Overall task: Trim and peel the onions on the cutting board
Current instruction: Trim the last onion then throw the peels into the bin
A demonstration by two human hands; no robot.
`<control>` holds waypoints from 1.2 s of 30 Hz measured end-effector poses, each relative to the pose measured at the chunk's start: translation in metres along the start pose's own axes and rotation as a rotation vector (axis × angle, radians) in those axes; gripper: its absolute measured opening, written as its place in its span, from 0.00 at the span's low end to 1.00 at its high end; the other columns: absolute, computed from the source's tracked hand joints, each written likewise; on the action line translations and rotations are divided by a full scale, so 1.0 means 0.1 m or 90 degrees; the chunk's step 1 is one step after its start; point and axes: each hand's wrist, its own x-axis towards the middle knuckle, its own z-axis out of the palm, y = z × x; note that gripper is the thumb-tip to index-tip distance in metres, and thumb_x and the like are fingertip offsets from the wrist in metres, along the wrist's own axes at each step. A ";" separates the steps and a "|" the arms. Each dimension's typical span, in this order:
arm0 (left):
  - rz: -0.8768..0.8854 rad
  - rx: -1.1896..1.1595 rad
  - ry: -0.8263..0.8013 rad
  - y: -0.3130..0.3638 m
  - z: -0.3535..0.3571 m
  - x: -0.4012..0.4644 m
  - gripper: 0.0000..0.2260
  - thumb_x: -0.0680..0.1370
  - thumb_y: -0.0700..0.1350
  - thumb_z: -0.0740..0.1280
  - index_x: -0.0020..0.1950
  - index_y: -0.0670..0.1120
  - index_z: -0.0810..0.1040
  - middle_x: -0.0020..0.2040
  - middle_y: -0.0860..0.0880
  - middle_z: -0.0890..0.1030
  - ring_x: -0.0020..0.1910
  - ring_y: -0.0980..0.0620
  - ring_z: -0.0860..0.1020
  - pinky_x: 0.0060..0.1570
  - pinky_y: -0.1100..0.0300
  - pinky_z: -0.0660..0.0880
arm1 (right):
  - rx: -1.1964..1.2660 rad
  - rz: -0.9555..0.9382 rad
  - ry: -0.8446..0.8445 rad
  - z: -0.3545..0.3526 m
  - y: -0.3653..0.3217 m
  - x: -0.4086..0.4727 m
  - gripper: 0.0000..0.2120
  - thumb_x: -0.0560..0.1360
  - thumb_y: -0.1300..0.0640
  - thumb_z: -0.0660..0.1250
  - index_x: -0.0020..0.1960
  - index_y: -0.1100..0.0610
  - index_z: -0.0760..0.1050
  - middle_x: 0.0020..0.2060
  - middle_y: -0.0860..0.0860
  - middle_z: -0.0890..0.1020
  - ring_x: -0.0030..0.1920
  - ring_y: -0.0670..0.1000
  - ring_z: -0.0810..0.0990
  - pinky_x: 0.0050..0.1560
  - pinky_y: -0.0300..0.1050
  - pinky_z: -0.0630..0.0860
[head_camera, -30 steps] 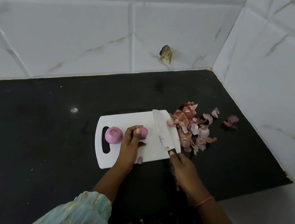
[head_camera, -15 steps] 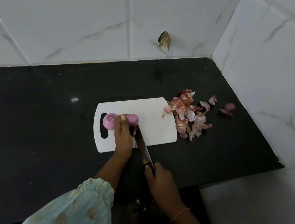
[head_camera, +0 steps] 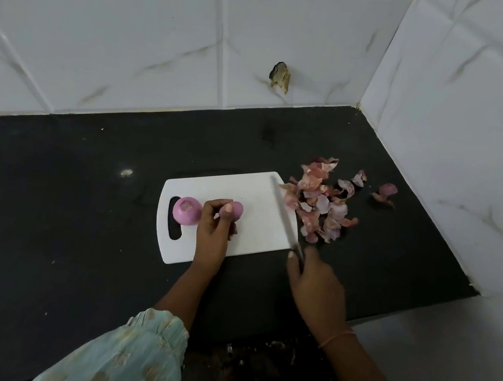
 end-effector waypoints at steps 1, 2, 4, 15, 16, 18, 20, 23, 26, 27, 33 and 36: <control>0.004 0.001 -0.003 0.00 0.00 0.00 0.11 0.82 0.48 0.63 0.58 0.41 0.73 0.46 0.44 0.79 0.34 0.55 0.77 0.36 0.62 0.74 | -0.018 -0.033 -0.029 0.05 -0.07 0.00 0.13 0.82 0.45 0.55 0.50 0.54 0.70 0.36 0.49 0.77 0.38 0.53 0.79 0.34 0.46 0.69; 0.007 0.004 -0.008 0.01 0.00 0.00 0.11 0.82 0.46 0.65 0.59 0.41 0.73 0.49 0.43 0.80 0.35 0.54 0.78 0.36 0.61 0.76 | -0.034 -0.054 -0.053 0.10 -0.14 0.04 0.14 0.82 0.44 0.54 0.51 0.54 0.70 0.38 0.50 0.78 0.40 0.53 0.79 0.35 0.45 0.68; 0.006 0.005 -0.016 0.03 0.00 -0.01 0.12 0.80 0.44 0.68 0.60 0.40 0.72 0.53 0.42 0.79 0.37 0.51 0.80 0.39 0.60 0.78 | -0.052 -0.053 -0.075 0.17 -0.19 0.11 0.15 0.82 0.44 0.54 0.53 0.54 0.71 0.42 0.51 0.80 0.43 0.53 0.80 0.36 0.45 0.67; -0.020 -0.017 -0.069 -0.03 -0.02 0.04 0.10 0.85 0.44 0.58 0.64 0.45 0.73 0.55 0.40 0.78 0.42 0.45 0.83 0.42 0.61 0.79 | -0.007 -0.011 0.059 0.07 -0.04 0.44 0.12 0.82 0.47 0.56 0.54 0.55 0.72 0.41 0.51 0.80 0.41 0.51 0.80 0.36 0.46 0.74; -0.040 -0.027 -0.069 -0.03 -0.02 0.04 0.11 0.85 0.44 0.56 0.64 0.44 0.73 0.53 0.38 0.79 0.41 0.45 0.82 0.41 0.61 0.78 | -0.021 -0.025 0.035 0.11 -0.10 0.44 0.13 0.82 0.47 0.56 0.53 0.55 0.72 0.41 0.51 0.79 0.42 0.52 0.80 0.36 0.46 0.73; -0.104 -0.058 -0.073 0.01 -0.03 0.06 0.16 0.86 0.47 0.50 0.63 0.40 0.73 0.47 0.37 0.81 0.37 0.45 0.82 0.37 0.61 0.77 | -0.048 -0.023 -0.012 0.19 -0.16 0.47 0.14 0.81 0.46 0.56 0.52 0.55 0.72 0.41 0.50 0.78 0.42 0.51 0.80 0.37 0.46 0.74; -0.159 -0.086 -0.077 0.07 -0.03 0.10 0.23 0.86 0.51 0.47 0.58 0.36 0.75 0.45 0.40 0.82 0.33 0.46 0.81 0.31 0.61 0.75 | -0.019 0.023 -0.032 0.21 -0.12 0.52 0.14 0.82 0.47 0.56 0.52 0.56 0.72 0.41 0.51 0.78 0.42 0.52 0.79 0.40 0.48 0.76; -0.183 -0.085 -0.095 0.09 0.01 0.15 0.29 0.86 0.54 0.46 0.53 0.31 0.76 0.43 0.41 0.82 0.28 0.48 0.78 0.26 0.62 0.69 | 0.136 0.074 0.031 0.15 0.00 0.54 0.14 0.82 0.49 0.57 0.58 0.56 0.74 0.44 0.54 0.81 0.45 0.55 0.80 0.45 0.51 0.77; -0.196 -0.091 -0.123 0.11 0.07 0.20 0.32 0.85 0.56 0.46 0.46 0.33 0.79 0.40 0.42 0.83 0.26 0.50 0.76 0.25 0.62 0.68 | 0.288 0.063 0.064 0.02 -0.06 0.55 0.13 0.82 0.50 0.57 0.62 0.55 0.71 0.47 0.51 0.80 0.47 0.50 0.79 0.47 0.48 0.76; -0.201 -0.101 -0.135 0.13 0.11 0.22 0.31 0.85 0.56 0.46 0.44 0.36 0.79 0.40 0.41 0.83 0.26 0.50 0.75 0.25 0.63 0.68 | 0.325 0.063 0.036 -0.01 -0.11 0.58 0.12 0.82 0.51 0.57 0.62 0.55 0.71 0.46 0.49 0.79 0.45 0.48 0.78 0.46 0.46 0.75; -0.236 -0.145 -0.160 0.25 0.28 0.43 0.21 0.84 0.48 0.45 0.46 0.40 0.73 0.41 0.39 0.83 0.27 0.47 0.74 0.25 0.62 0.68 | 0.521 0.216 -0.105 0.02 -0.36 0.64 0.19 0.79 0.42 0.59 0.42 0.56 0.74 0.27 0.52 0.71 0.23 0.48 0.68 0.24 0.41 0.65; -0.260 -0.167 -0.127 0.27 0.34 0.50 0.19 0.84 0.48 0.46 0.49 0.43 0.75 0.39 0.40 0.82 0.26 0.48 0.76 0.24 0.62 0.67 | 0.423 0.159 -0.104 0.15 -0.40 0.68 0.26 0.79 0.39 0.57 0.31 0.55 0.70 0.25 0.52 0.71 0.28 0.50 0.70 0.34 0.48 0.67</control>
